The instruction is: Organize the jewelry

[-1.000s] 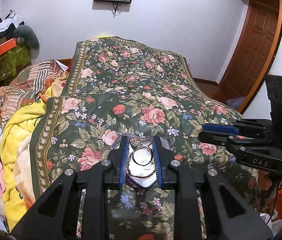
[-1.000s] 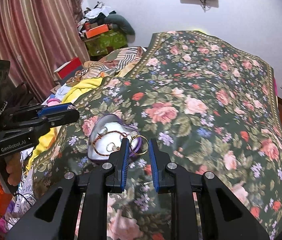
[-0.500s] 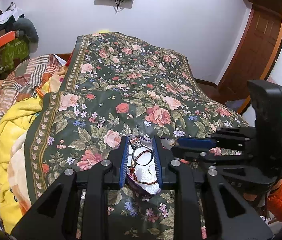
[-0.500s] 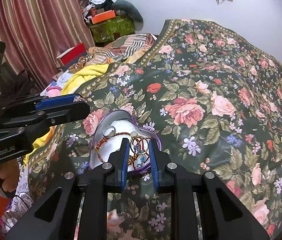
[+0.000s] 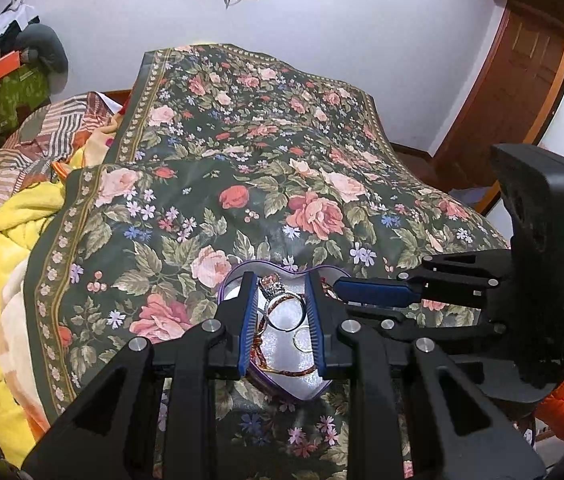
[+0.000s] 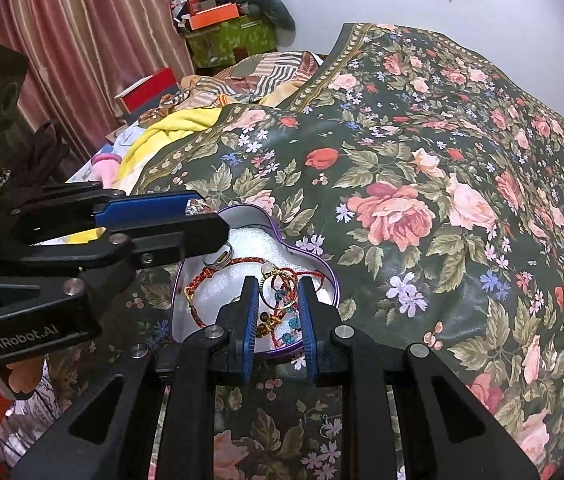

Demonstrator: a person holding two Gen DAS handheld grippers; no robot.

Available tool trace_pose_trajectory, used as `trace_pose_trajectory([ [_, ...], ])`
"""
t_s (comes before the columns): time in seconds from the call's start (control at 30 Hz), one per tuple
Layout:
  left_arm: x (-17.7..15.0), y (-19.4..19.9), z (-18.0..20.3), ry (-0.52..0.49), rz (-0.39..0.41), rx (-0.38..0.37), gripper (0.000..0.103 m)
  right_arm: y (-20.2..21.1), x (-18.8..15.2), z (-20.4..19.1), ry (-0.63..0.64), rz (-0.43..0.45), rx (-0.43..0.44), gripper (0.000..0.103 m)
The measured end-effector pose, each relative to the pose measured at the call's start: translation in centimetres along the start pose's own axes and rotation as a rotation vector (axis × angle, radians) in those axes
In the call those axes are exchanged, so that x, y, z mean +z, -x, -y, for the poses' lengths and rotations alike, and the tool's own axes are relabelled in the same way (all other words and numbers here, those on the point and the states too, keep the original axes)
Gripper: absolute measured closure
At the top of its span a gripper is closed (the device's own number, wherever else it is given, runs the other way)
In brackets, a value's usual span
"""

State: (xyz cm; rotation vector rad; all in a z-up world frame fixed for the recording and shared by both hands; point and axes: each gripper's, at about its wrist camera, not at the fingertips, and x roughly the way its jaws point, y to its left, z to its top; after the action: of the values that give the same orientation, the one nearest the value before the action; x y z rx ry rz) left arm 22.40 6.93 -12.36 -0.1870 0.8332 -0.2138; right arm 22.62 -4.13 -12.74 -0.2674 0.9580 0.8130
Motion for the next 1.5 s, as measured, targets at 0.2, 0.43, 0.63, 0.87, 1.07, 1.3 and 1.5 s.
trace_pose_trajectory([
  [0.2,0.0,-0.7,0.2,0.001,-0.012,-0.006,0.080,-0.2,0.0,-0.1,0.012,0.000,-0.009,0.085],
  [0.43,0.2,-0.7,0.3,0.002,-0.005,-0.001,0.080,-0.2,0.0,-0.3,0.029,0.009,-0.023,0.085],
  [0.63,0.2,0.0,0.1,0.009,0.005,0.009,0.080,0.0,0.0,-0.2,0.023,0.008,-0.030,0.085],
  [0.87,0.1,1.0,0.3,0.005,0.018,0.025,0.080,0.7,-0.2,-0.1,0.012,0.008,-0.038,0.081],
  [1.07,0.1,2.4,0.9,-0.006,0.035,0.034,0.080,2.5,-0.5,-0.5,0.015,0.048,-0.061,0.069],
  [1.3,-0.3,4.3,2.5,-0.039,0.052,0.045,0.080,5.4,-1.3,-0.5,0.008,0.086,-0.094,0.069],
  [1.5,-1.1,4.9,4.1,-0.067,0.042,0.039,0.080,8.0,-2.9,0.4,-0.022,0.099,-0.132,0.068],
])
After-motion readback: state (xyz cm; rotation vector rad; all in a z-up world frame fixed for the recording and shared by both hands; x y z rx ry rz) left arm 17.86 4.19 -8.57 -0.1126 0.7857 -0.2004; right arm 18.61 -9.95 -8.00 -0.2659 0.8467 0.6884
